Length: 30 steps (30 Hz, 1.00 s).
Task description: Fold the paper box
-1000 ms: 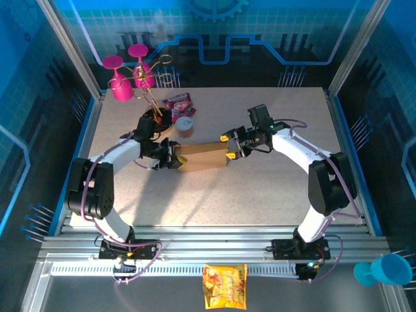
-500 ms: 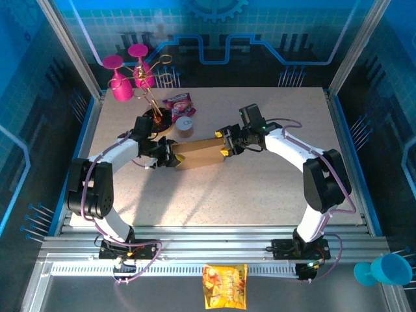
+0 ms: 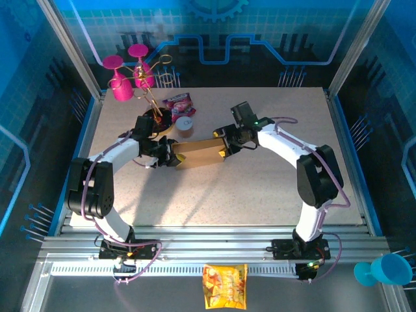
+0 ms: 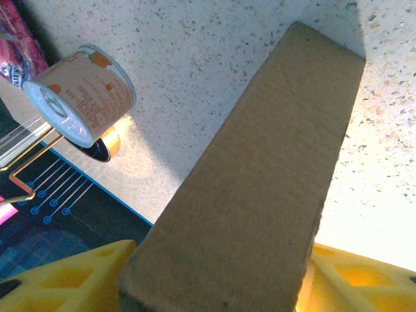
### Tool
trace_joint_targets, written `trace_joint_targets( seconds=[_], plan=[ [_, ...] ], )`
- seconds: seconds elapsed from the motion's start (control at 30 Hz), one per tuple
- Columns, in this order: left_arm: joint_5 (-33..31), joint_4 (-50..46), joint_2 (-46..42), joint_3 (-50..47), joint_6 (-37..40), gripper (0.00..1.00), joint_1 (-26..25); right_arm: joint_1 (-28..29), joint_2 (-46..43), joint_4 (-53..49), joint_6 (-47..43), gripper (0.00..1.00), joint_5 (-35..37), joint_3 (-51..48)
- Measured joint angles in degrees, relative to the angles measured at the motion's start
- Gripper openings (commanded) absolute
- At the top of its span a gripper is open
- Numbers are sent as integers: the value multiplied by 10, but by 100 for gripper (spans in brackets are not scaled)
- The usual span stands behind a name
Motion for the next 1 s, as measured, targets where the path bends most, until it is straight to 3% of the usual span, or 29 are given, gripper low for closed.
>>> trace_joint_targets(
  seconds=[0.13,0.37,0.7,0.9,1.0],
  plan=[
    [0,0,2,4,0,0,0,1,16,-18,4,64,2,20],
    [-2,0,7,10,0,0,0,1,34,-40,19,55,6,43],
    [-4,3,15,18,0,0,-1,7,45,-57,23,56,36,65],
    [-6,9,15,18,0,0,-1,12,45,-41,22,65,55,61],
    [-6,10,15,18,0,0,-1,13,45,-28,17,75,64,46]
  ],
)
